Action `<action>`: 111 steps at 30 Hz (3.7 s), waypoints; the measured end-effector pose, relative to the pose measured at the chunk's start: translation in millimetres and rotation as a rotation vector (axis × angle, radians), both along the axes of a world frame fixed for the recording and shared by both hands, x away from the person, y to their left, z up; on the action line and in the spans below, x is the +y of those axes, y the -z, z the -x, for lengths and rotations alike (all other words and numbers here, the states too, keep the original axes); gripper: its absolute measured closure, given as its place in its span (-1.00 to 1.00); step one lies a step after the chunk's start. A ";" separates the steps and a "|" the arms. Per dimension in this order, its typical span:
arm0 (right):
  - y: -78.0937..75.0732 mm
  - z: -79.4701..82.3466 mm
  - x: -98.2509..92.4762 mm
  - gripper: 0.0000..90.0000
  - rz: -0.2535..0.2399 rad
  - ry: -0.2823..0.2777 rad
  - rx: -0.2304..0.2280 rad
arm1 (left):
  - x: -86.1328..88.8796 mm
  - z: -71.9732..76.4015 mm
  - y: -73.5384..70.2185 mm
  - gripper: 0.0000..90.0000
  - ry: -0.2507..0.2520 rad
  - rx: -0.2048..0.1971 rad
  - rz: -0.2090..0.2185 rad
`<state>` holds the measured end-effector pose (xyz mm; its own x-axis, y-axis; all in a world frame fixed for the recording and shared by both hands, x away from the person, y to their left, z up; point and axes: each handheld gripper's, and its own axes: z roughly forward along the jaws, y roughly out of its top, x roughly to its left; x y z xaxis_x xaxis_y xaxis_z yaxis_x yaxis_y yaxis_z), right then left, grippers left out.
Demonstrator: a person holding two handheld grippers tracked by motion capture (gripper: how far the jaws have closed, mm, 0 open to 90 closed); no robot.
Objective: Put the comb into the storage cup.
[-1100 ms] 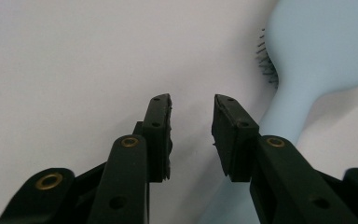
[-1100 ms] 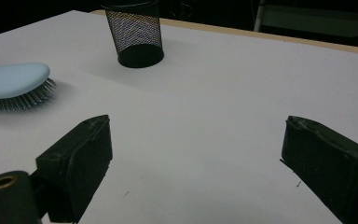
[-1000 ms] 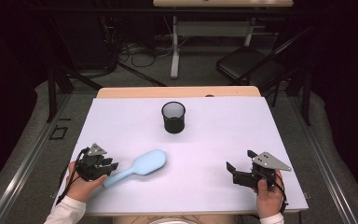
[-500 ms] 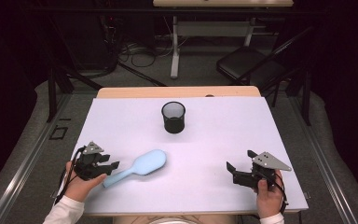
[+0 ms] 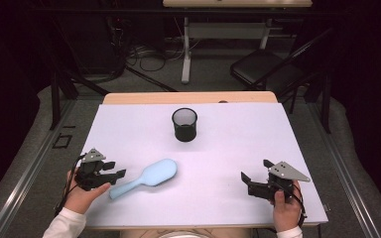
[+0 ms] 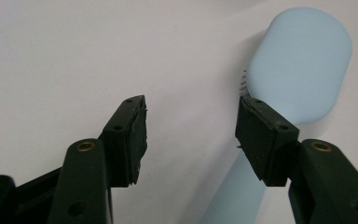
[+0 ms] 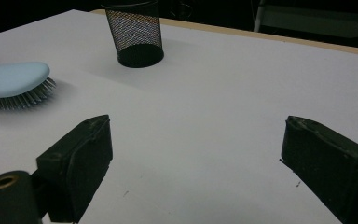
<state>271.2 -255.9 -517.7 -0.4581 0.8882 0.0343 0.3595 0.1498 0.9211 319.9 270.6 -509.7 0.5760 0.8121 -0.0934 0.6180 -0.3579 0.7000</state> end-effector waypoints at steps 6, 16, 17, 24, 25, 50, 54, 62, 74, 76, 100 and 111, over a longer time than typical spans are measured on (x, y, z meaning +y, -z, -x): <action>0.1 0.0 -0.2 -0.81 0.001 0.000 0.000 | -0.6 -0.5 -0.8 -0.24 0.026 -0.019 0.000; -0.2 0.3 -0.2 -0.81 0.005 -0.003 0.004 | -2.4 -2.8 -1.7 -0.67 0.042 -0.017 0.003; -0.2 0.2 -0.2 -0.81 0.005 -0.003 0.004 | -2.6 -2.8 -1.7 -0.70 0.043 -0.022 0.004; 0.2 0.0 0.1 -0.81 0.002 0.000 -0.003 | -2.2 -3.7 -1.0 -0.99 0.026 -0.024 0.032; 0.0 0.2 -0.1 -0.81 0.004 -0.002 0.000 | -2.5 -3.4 -0.8 -0.99 0.017 -0.019 0.043; 1.0 -0.6 1.1 -0.81 0.008 -0.001 0.005 | -14.0 1.2 -15.4 -0.99 0.109 -0.034 -0.020; 1.2 -0.8 1.4 -0.81 0.006 0.000 0.008 | -17.7 1.7 -16.1 -0.99 0.125 -0.035 -0.039; 1.5 -1.5 1.3 -0.81 0.003 0.002 0.013 | -23.2 0.1 -15.7 -0.99 0.143 -0.025 -0.065; 2.0 -1.9 1.5 -0.81 0.003 0.003 0.012 | -33.1 -8.1 -17.6 -0.99 0.188 0.002 -0.114; 1.9 -1.8 1.3 -0.81 0.003 0.003 0.013 | -35.4 -9.3 -17.7 -0.99 0.194 0.009 -0.123; 2.3 -2.0 0.9 -0.81 0.005 0.004 0.012 | -53.4 -18.8 -14.1 -0.99 0.255 0.079 -0.224; 2.8 -2.3 1.0 -0.81 0.005 0.004 0.012 | -56.9 -20.6 -12.5 -0.96 0.263 0.100 -0.227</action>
